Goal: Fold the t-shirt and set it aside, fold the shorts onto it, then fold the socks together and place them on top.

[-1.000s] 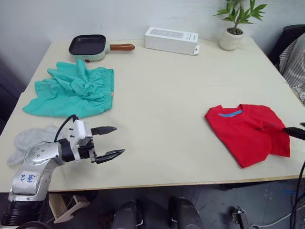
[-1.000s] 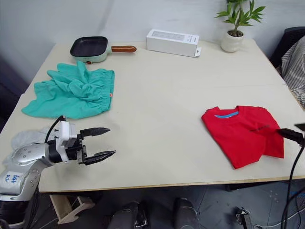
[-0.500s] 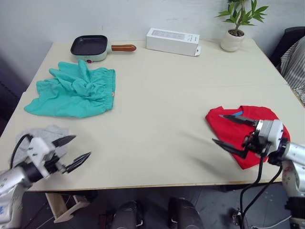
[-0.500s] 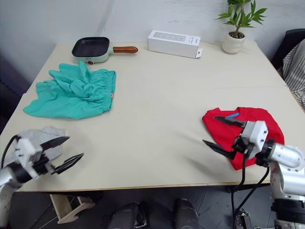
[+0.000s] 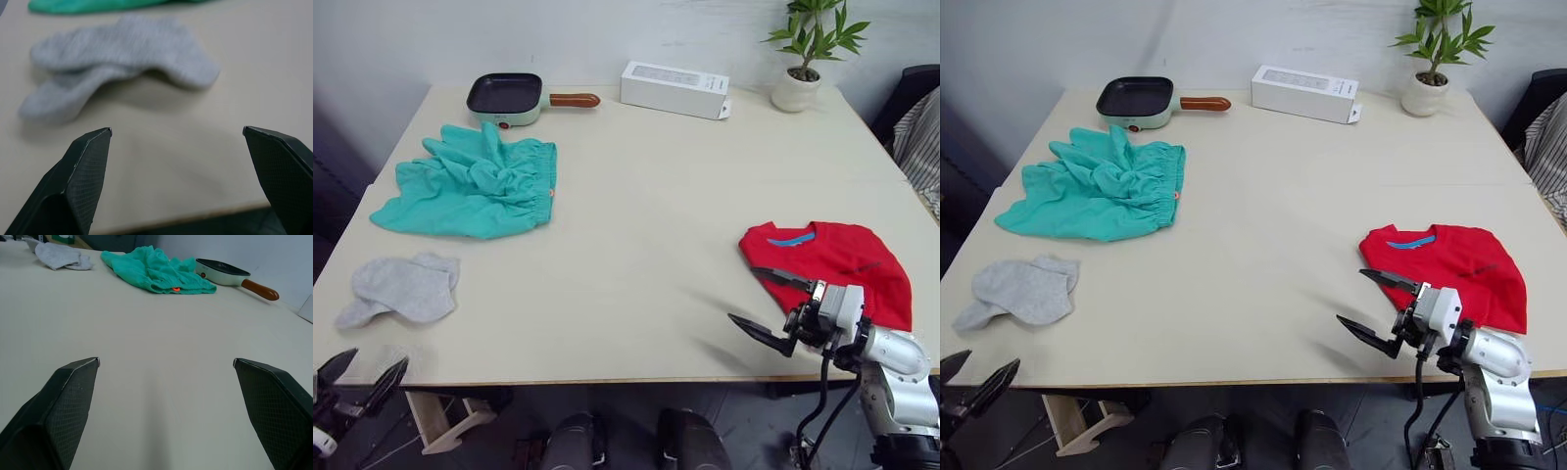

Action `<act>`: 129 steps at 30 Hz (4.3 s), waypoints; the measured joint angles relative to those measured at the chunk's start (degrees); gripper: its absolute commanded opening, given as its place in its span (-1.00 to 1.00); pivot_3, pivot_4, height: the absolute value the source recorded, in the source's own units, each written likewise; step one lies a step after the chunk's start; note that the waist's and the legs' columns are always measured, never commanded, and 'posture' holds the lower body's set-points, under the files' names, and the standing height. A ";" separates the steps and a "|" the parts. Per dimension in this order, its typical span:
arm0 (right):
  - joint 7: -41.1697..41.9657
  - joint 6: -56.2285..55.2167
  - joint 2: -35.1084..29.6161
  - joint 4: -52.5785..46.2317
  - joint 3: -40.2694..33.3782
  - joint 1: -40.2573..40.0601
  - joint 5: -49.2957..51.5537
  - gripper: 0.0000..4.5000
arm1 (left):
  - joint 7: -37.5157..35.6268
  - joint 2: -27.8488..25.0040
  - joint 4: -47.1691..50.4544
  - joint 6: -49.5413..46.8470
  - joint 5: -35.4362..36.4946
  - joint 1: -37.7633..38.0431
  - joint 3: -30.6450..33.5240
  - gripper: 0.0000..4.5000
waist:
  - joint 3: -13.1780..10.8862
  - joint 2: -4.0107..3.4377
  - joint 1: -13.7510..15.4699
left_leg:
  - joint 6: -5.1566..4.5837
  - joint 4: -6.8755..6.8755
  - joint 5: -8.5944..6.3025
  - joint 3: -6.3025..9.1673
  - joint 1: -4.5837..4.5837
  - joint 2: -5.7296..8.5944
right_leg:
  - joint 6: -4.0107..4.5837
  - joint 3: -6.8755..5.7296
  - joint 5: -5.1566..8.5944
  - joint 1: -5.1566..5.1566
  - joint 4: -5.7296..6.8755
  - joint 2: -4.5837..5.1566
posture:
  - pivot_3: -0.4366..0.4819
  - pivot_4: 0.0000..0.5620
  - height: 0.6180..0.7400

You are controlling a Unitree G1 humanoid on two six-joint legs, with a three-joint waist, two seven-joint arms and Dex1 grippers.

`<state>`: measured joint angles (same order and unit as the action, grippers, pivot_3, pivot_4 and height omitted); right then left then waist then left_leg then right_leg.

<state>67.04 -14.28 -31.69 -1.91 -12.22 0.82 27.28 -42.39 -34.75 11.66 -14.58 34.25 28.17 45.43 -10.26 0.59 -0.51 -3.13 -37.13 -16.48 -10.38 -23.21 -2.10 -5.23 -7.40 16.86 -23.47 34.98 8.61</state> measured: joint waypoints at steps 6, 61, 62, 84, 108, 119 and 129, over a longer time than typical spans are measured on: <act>-3.72 2.98 1.62 -3.81 3.08 2.76 0.48 0.99 | 7.52 -14.80 -0.18 -11.71 -5.24 -27.10 -14.55 1.00 | 0.03 -0.07 0.53 | 0.57 0.08 0.34 0.07 -0.01 0.04 | -0.18 0.00 -0.30 0.07 0.26 -0.06 | -0.05 -0.47 1.00; -11.98 13.79 -10.36 -16.82 -3.48 -7.68 1.66 1.00 | -26.06 15.93 -19.45 3.30 -25.93 -69.45 -63.24 0.95 | -0.04 0.12 0.33 | -0.42 -0.98 0.21 -0.37 -0.22 -0.02 | -0.52 0.15 -0.41 0.10 0.74 -0.06 | -0.05 -0.47 1.00; -11.38 14.62 -10.81 -18.16 -1.42 -7.01 1.03 1.00 | -28.30 13.85 -17.64 2.02 -23.82 -68.75 -62.31 0.95 | -0.03 0.11 0.37 | -0.42 -0.98 0.21 -0.35 -0.22 -0.02 | -0.52 0.12 -0.40 0.11 0.75 -0.07 | -0.05 -0.47 1.00; -14.54 -1.91 -9.02 5.54 22.58 17.04 -30.17 0.12 | -19.23 -16.62 -28.64 32.56 -31.65 -46.70 -43.86 0.99 | -0.06 0.06 -0.92 | 0.22 -0.89 0.03 -0.29 -0.16 -0.03 | -0.36 0.00 -0.32 0.00 0.91 0.00 | -0.05 -0.47 1.00; -22.70 25.64 1.86 -0.23 13.71 21.79 -12.72 -0.99 | -16.45 -7.98 -33.25 30.55 -29.16 -51.41 -47.15 0.99 | 0.34 -0.62 -0.13 | -0.30 -0.90 0.14 -0.44 -0.11 0.06 | -0.39 -0.21 -0.33 0.04 1.02 -0.07 | -0.05 -0.47 1.00; -20.50 26.80 1.69 -1.50 12.74 23.49 -9.94 -0.99 | -4.26 -3.90 -42.13 40.03 -38.52 -58.90 -51.30 0.99 | 0.34 -0.62 0.51 | -0.14 -0.90 0.08 -0.47 -0.06 0.11 | -0.55 -0.18 -0.43 0.09 0.95 0.04 | -0.05 -0.47 1.00; -13.83 19.49 -0.39 0.51 10.76 20.80 -8.30 -1.00 | 0.72 -2.35 -56.33 47.17 -42.18 -66.10 -54.21 -0.23 | 0.34 -0.61 0.03 | -0.37 -0.89 0.27 -0.48 -0.06 0.04 | -0.55 -0.24 -0.44 0.04 0.99 -0.04 | -0.05 -0.47 1.00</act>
<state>53.21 5.21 -32.08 -1.40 -1.46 21.62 18.98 -41.67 -37.10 -44.67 32.59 -7.93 -37.92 -8.78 -9.92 -0.03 -0.47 -3.51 -38.02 -16.21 -10.86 -23.27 -2.06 -5.78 -7.64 16.43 -23.43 35.97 8.57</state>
